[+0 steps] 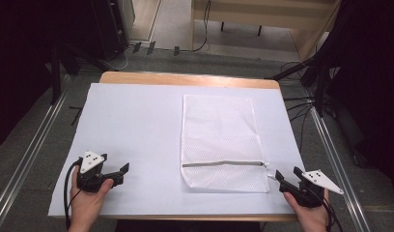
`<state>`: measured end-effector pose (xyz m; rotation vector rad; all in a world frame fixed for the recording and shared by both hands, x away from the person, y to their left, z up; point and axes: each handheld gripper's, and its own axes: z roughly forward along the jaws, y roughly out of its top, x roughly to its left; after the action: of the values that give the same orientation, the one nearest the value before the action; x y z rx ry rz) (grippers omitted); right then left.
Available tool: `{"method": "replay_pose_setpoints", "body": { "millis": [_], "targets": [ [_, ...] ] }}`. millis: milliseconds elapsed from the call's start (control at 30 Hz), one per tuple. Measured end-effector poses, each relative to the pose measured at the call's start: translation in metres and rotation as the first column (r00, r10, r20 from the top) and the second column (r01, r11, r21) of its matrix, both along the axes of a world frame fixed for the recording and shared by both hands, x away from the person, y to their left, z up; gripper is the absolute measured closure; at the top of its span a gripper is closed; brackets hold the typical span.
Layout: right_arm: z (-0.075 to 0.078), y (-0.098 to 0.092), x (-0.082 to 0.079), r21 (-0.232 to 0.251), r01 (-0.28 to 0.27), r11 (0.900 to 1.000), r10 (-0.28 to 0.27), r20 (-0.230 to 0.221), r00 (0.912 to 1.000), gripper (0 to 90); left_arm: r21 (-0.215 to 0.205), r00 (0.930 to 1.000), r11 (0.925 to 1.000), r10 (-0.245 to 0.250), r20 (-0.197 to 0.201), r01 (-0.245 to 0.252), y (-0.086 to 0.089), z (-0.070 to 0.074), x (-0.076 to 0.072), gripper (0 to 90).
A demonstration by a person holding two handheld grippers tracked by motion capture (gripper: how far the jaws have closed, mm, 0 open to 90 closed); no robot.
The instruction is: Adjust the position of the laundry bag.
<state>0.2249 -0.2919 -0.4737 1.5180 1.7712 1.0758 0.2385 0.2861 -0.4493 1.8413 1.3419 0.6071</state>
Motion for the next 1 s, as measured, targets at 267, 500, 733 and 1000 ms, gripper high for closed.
{"method": "replay_pose_setpoints", "body": {
  "millis": [267,500,733,1000],
  "targets": [
    [0.000,0.002,0.004,0.039,-0.025,0.999,0.025,-0.002,0.9997,33.9,-0.056,0.9945,0.9929,-0.105,-0.004,0.105,-0.051,0.006,0.011,25.7],
    [0.004,0.003,0.004,0.067,-0.043,0.997,0.042,0.007,0.9991,35.1,-0.055,0.9812,0.9822,-0.183,-0.060,0.180,-0.107,0.003,0.036,35.9],
    [0.002,0.005,0.006,0.066,-0.058,0.996,0.058,-0.005,0.9983,35.1,-0.054,0.9633,0.9732,-0.229,-0.140,0.224,-0.150,-0.011,0.065,40.3],
    [0.001,0.007,0.007,0.068,-0.065,0.996,0.066,-0.016,0.9977,35.1,0.006,0.9618,0.9760,-0.214,-0.171,0.218,-0.177,-0.018,0.074,44.2]
  ]
}}
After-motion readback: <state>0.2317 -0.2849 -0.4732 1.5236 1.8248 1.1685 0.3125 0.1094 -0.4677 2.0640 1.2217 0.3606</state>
